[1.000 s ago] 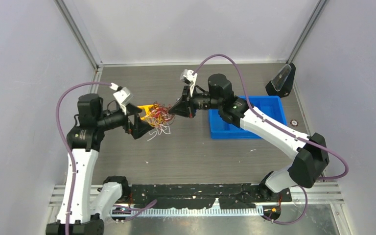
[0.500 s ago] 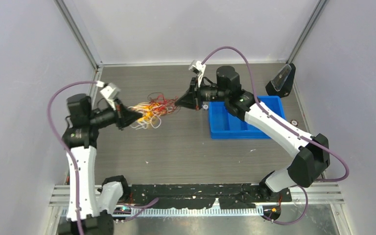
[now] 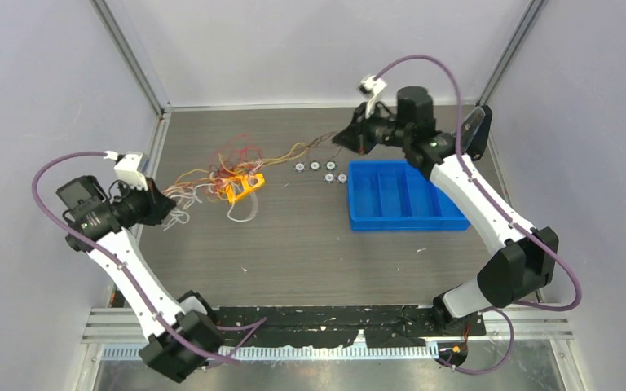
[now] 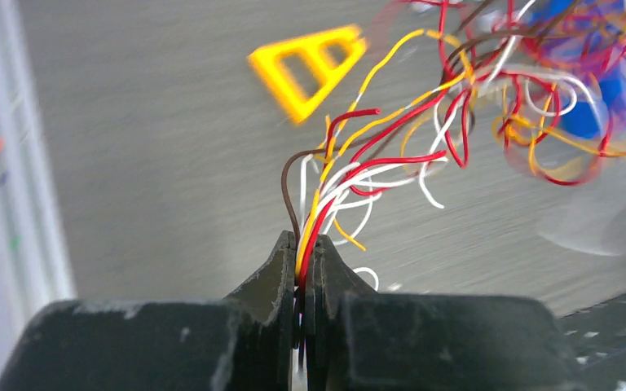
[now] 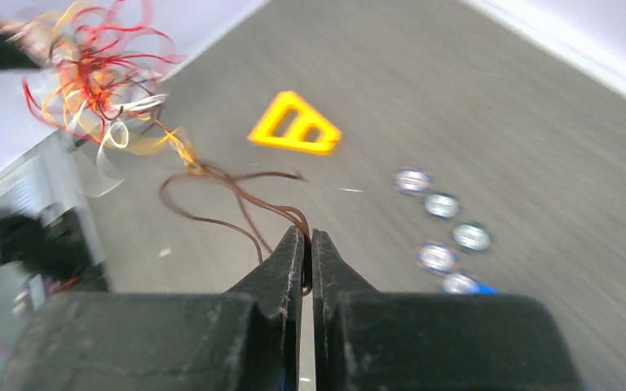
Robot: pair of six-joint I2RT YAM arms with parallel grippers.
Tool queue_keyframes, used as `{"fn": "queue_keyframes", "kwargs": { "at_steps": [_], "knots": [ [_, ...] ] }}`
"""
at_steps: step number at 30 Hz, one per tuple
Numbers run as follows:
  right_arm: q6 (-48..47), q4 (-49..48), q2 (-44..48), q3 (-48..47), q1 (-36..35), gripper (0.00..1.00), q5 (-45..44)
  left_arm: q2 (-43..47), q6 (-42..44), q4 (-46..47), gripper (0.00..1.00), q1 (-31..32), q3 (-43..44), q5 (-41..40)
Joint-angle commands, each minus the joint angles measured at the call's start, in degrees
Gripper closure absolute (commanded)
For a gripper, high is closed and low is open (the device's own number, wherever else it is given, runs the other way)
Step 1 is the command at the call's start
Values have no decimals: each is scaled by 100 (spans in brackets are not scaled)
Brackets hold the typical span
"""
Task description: Untangle the cables
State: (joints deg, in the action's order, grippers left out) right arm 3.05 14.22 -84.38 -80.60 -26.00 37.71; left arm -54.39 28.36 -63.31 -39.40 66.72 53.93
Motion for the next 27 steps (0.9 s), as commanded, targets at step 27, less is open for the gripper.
{"fn": "queue_keyframes", "kwargs": {
  "at_steps": [27],
  "knots": [
    [418, -317, -15, -2086, 1791, 95, -833, -1802, 2565, 1506, 100, -1344, -1817, -3868]
  ]
}}
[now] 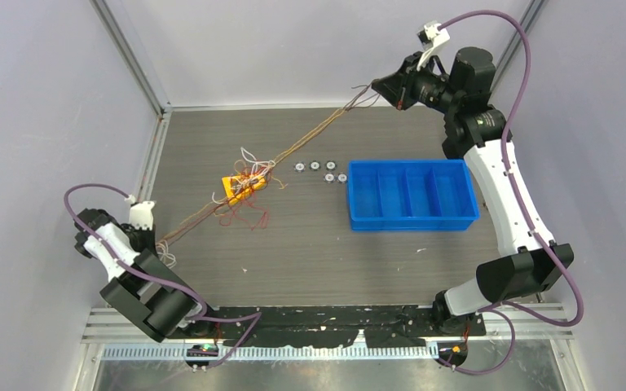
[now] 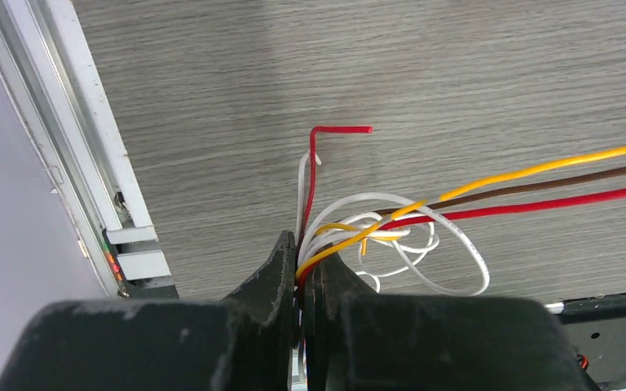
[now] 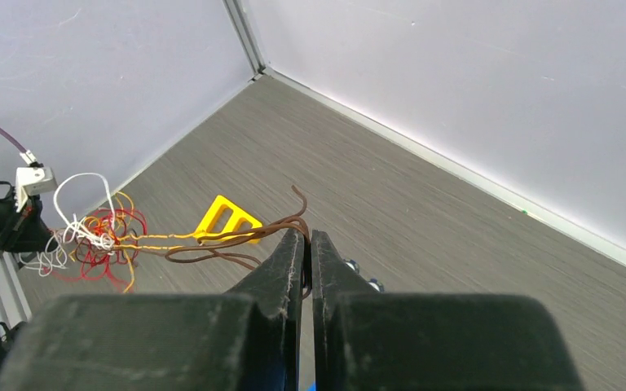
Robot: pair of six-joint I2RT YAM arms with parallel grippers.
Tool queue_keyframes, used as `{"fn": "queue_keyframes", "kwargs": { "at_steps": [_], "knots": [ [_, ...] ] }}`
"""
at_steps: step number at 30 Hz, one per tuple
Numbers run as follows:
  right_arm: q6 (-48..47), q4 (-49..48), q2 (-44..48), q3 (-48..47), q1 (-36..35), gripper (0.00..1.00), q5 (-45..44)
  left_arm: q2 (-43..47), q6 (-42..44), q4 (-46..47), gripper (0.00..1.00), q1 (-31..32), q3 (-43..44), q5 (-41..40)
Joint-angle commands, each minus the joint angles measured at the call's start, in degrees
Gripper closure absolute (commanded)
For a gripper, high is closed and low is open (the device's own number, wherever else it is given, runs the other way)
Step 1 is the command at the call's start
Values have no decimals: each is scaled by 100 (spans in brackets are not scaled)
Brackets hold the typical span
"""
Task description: Untangle the cables
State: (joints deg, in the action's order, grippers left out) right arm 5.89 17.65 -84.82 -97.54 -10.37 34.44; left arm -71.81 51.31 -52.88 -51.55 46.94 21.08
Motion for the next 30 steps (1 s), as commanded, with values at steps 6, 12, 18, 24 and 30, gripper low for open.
{"fn": "queue_keyframes", "kwargs": {
  "at_steps": [6, 12, 18, 24, 30],
  "knots": [
    [805, -834, -6, -331, -191, 95, 62, 885, 743, -1227, 100, 367, 617, 1589],
    [1388, -1226, 14, 102, -1502, 95, 670, 1620, 335, -1705, 9, 1701, 1311, 3258],
    [1389, -1399, -7, 401, -2279, 95, 847, 2027, -2836, 719, 0, 3837, 2064, 3663],
    [1630, -1681, -50, 417, -2648, 95, 851, 1814, -4426, 2944, 0, 6202, 1739, 2663],
    [2043, -1876, -103, 36, -2889, 95, 981, 1295, -5482, 4736, 18, 7066, 1463, 2281]
  ]
}}
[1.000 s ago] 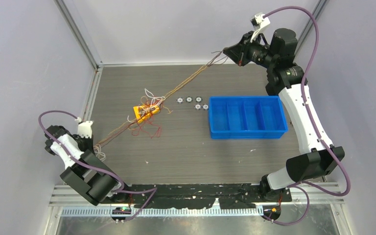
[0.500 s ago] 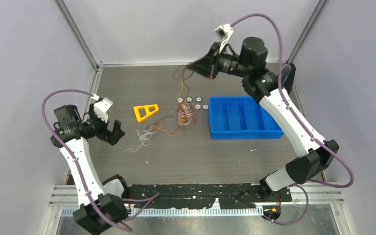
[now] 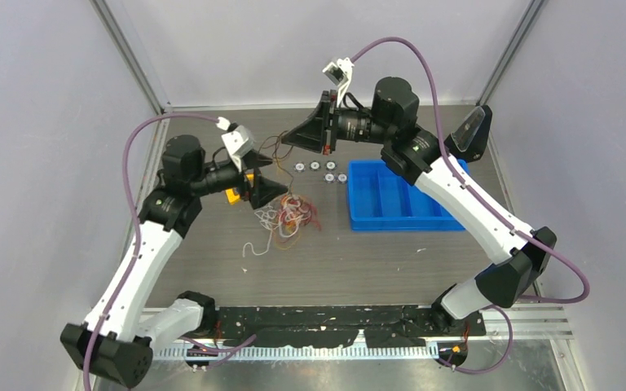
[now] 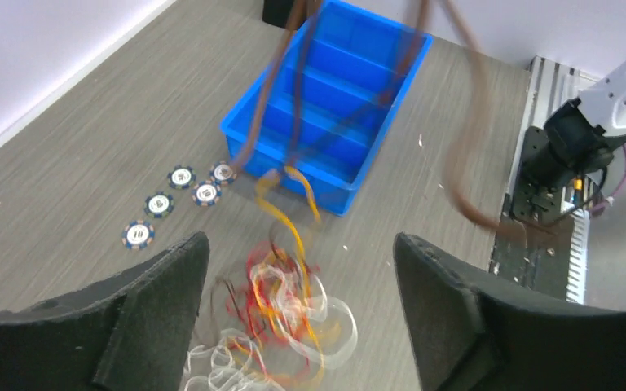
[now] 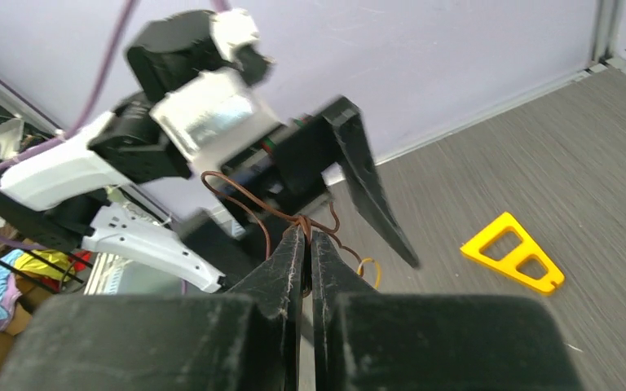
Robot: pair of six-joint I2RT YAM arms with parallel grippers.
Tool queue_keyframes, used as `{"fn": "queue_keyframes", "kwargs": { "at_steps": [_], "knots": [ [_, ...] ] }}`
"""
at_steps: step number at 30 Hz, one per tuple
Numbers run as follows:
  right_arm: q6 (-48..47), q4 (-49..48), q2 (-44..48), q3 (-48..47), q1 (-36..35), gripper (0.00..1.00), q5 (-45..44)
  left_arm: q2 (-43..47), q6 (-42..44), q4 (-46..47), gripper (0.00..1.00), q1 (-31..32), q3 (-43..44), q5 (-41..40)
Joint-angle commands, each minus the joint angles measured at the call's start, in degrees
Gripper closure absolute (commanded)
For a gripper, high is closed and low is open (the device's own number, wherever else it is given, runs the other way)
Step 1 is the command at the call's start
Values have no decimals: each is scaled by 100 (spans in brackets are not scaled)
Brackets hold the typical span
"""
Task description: Untangle the cables
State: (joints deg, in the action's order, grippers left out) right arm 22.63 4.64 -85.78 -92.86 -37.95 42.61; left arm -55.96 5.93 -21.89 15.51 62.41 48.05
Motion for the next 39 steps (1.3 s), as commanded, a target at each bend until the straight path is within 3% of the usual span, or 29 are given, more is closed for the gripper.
{"fn": "queue_keyframes", "kwargs": {
  "at_steps": [1, 5, 6, 9, 11, 14, 18, 29, 35, 39],
  "knots": [
    [411, -602, -2, -498, -150, 95, 171, -367, -850, 1649, 32, 455, -69, -411],
    [417, -523, 93, -810, -105, 95, 184, -302, -145, 1037, 92, 204, -541, -385],
    [415, -511, 146, -860, -14, 95, 131, -155, -33, 972, 100, -83, -860, -309],
    [527, -500, 249, -998, 314, 95, 12, 431, 362, 491, 100, -1229, -1756, 116],
    [616, -500, 293, -1050, 606, 95, -42, 721, 1260, -401, 100, -1899, -2081, 261],
    [745, -530, 332, -1083, 879, 95, -101, 916, 2564, -1722, 100, -2380, -2305, 82],
    [1035, -732, 230, -1300, 1061, 95, -137, 768, 3470, -2416, 100, -2730, -2435, -331],
    [1171, -881, 48, -1988, 1544, 95, -332, 76, 4652, -3013, 100, -3932, -2051, -1111],
    [1453, -914, -260, -3163, 2086, 95, -694, -333, 5746, -2775, 100, -4394, -2443, -1931],
    [1544, -882, -317, -3677, 2314, 94, -887, -595, 5938, -2688, 100, -4510, -2490, -2160]
  ]
}}
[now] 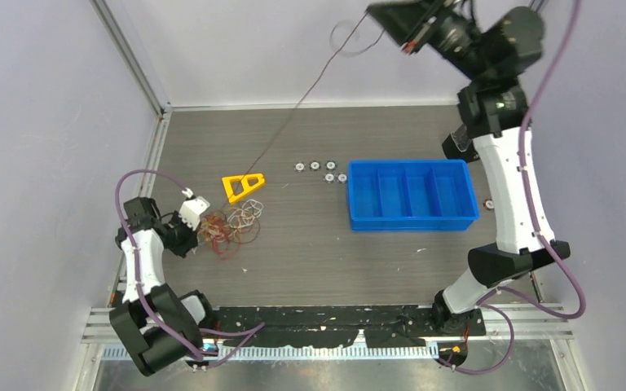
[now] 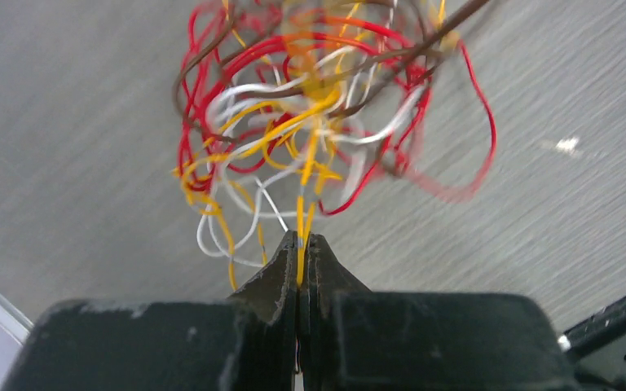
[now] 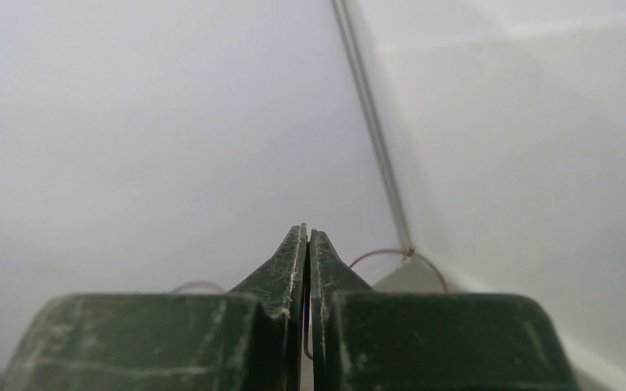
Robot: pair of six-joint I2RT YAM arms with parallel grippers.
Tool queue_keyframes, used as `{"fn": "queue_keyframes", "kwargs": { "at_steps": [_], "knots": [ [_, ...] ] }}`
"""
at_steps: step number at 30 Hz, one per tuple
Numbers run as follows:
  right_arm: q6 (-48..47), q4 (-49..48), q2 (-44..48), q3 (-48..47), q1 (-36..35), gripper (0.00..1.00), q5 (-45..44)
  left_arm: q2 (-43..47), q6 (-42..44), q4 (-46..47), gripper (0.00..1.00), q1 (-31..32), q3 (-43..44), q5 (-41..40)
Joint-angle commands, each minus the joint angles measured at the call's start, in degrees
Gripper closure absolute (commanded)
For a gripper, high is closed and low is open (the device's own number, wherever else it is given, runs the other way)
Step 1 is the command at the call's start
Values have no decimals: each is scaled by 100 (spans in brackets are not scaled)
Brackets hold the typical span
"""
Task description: Untangle the cables
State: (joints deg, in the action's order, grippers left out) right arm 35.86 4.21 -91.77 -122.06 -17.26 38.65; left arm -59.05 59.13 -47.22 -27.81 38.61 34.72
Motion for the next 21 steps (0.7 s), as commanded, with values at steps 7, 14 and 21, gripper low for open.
{"fn": "queue_keyframes", "kwargs": {
  "at_steps": [7, 14, 21],
  "knots": [
    [196, -733, 374, -1141, 673, 95, -670, -613, 777, -157, 100, -391, 66, -824],
    [11, -751, 532, -1128, 1082, 94, -866, -762, 945, 72, 100, -640, 38, -1093],
    [-296, -221, 1075, 1074, -152, 95, 50, -308, 948, -1820, 55, -607, 1161, 911]
  ]
}}
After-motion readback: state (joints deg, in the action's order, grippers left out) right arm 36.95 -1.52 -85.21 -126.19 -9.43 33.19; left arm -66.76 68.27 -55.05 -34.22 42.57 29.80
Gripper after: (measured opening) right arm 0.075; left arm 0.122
